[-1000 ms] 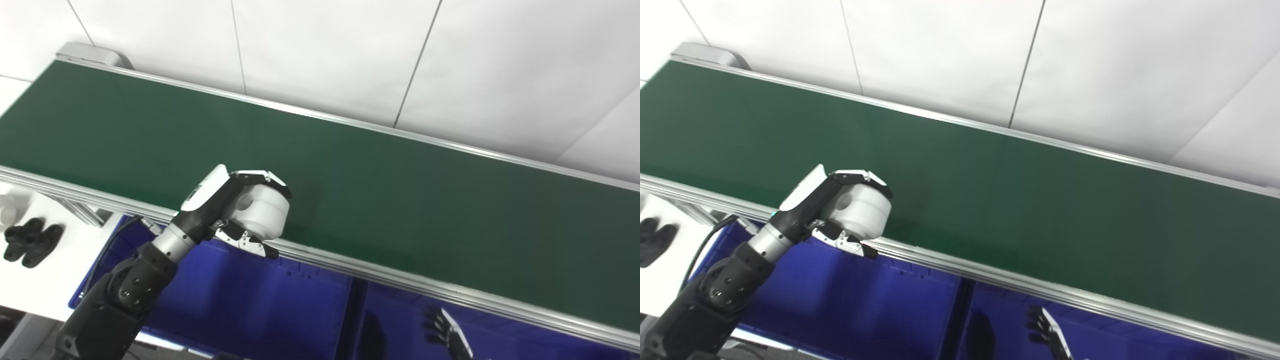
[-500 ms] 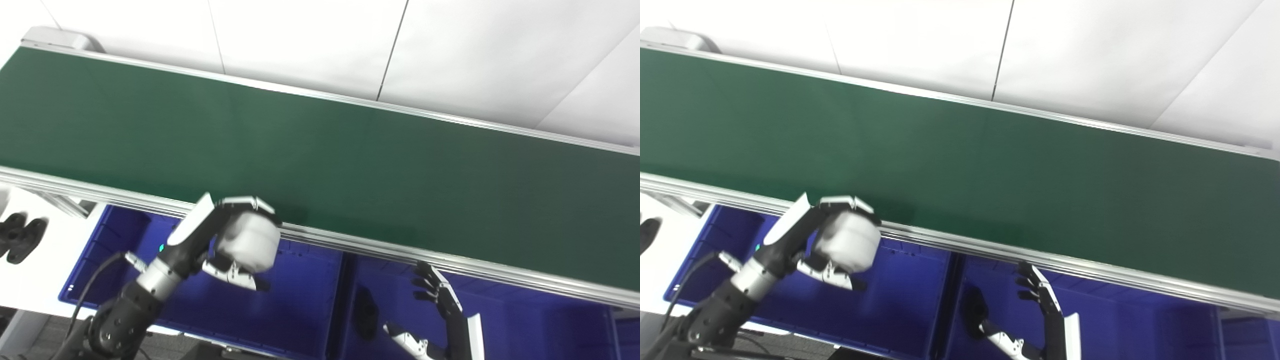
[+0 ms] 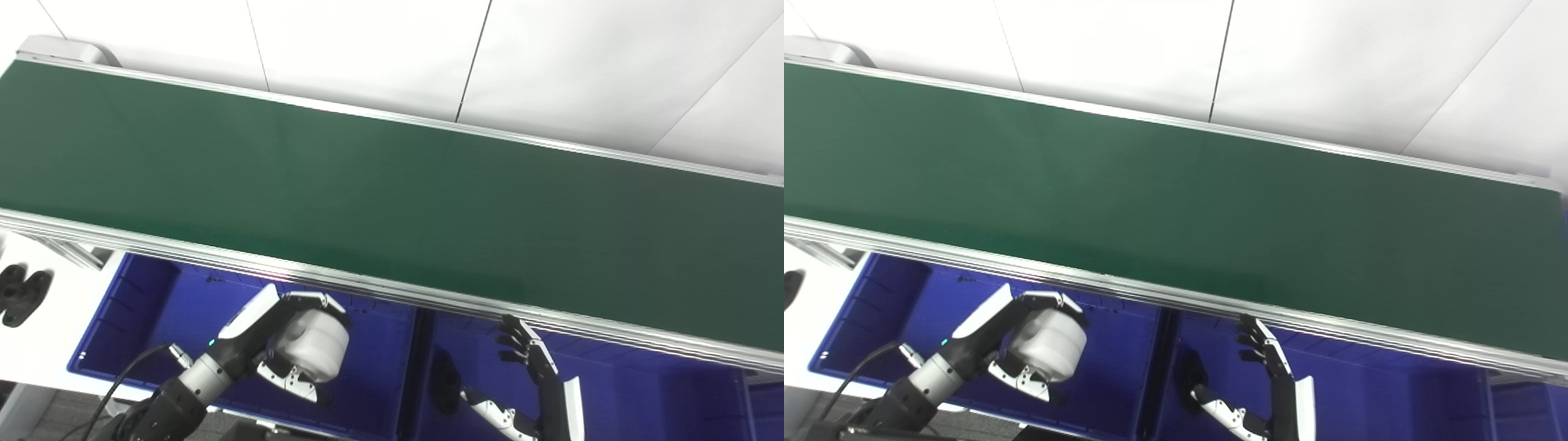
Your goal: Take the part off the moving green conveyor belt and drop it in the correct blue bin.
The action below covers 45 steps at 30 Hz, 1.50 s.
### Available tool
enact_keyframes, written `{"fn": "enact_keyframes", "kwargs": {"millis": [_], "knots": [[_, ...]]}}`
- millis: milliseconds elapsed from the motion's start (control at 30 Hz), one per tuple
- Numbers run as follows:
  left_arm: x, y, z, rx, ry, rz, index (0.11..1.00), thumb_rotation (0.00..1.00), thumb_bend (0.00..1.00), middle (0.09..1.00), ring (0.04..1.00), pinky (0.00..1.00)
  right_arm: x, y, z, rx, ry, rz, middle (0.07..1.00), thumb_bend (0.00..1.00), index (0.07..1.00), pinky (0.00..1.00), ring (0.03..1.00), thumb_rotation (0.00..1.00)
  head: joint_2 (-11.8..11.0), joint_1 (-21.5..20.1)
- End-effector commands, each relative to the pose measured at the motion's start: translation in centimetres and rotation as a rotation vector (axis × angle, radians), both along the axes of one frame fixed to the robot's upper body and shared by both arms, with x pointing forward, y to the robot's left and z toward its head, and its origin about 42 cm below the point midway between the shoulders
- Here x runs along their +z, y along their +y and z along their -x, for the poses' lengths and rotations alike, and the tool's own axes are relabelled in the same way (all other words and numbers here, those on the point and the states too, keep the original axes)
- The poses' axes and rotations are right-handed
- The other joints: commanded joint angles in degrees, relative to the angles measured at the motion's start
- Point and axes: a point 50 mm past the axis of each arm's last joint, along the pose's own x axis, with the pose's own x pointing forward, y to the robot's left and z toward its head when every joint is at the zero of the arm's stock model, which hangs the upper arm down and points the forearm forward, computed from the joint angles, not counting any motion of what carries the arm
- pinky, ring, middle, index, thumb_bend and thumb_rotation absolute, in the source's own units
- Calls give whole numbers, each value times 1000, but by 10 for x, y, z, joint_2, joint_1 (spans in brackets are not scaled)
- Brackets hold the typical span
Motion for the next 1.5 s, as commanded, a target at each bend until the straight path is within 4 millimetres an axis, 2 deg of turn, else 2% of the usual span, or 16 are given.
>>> {"fn": "enact_keyframes", "kwargs": {"millis": [0, 267, 300, 333, 367, 400, 500, 567, 633, 767, 833, 900, 967, 1100, 1267, 1467], "knots": [[6, 1, -3, -7, -63, 3, 461, 0, 498, 527, 462, 464, 7, 2, 0, 8, -52, -31, 788, 757, 826, 646, 741, 500, -1, 1], [-19, -11, -5, 12, -57, -56, 461, 0, 498, 522, 485, 520, 6, 3, 0, -6, -48, -40, 787, 772, 818, 635, 737, 506, -5, 3], [-23, -13, -6, 5, -30, -98, 483, 24, 502, 649, 631, 611, 6, 4, -1, -7, -48, -40, 788, 769, 820, 634, 736, 499, -5, 4], [-26, -15, -7, -2, -5, -144, 491, 37, 504, 721, 709, 663, 6, 4, -1, -9, -48, -40, 788, 769, 820, 634, 736, 497, -5, 4], [-28, -17, -8, -12, 15, -189, 628, 37, 560, 782, 771, 708, 6, 4, -1, -9, -48, -40, 788, 770, 820, 634, 736, 496, -5, 4], [-29, -18, -9, -28, 32, -235, 730, 85, 604, 840, 831, 749, 6, 4, 0, -9, -47, -40, 788, 769, 821, 635, 736, 496, -5, 4], [-31, -19, -11, -57, 58, -326, 875, 334, 716, 962, 954, 871, 6, 4, 0, -9, -47, -40, 787, 762, 823, 635, 735, 490, -5, 3], [-31, -21, -11, -51, 72, -343, 890, 366, 734, 975, 969, 889, 6, 4, 1, -10, -50, -36, 787, 761, 823, 635, 735, 490, -5, 4], [-31, -22, -11, -42, 87, -347, 958, 514, 831, 998, 997, 989, 6, 5, 1, -11, -51, -35, 790, 760, 825, 639, 737, 488, -6, 6], [-30, -23, -10, -42, 95, -344, 976, 558, 854, 1000, 1000, 999, 5, 5, 0, -12, -51, -35, 790, 761, 823, 640, 738, 488, -8, 3], [-30, -23, -9, -36, 88, -312, 972, 545, 857, 1000, 1000, 1000, 4, 6, 0, -13, -49, -34, 790, 759, 824, 642, 740, 497, -9, 0], [-30, -22, -8, -20, 77, -191, 925, 464, 835, 994, 973, 873, 3, 5, 1, -13, -50, -27, 788, 760, 824, 637, 736, 504, -10, -5], [-27, -22, -6, -8, 66, -57, 906, 451, 823, 977, 948, 836, 2, 6, 1, -14, -49, -28, 788, 758, 825, 636, 735, 504, -11, -12], [-20, -26, -6, -3, 61, 111, 867, 358, 771, 928, 896, 818, 0, 7, 3, -10, -35, -33, 788, 767, 826, 644, 739, 496, -17, -32], [-13, -32, -5, 1, 68, 201, 823, 334, 776, 862, 836, 782, -3, 12, 6, -8, -15, -42, 789, 794, 826, 641, 739, 508, -32, -78], [-5, -32, -4, 59, 73, 300, 768, 224, 804, 801, 772, 720, -7, 24, 7, -9, -10, -46, 782, 766, 820, 652, 741, 472, -48, -123]]}}
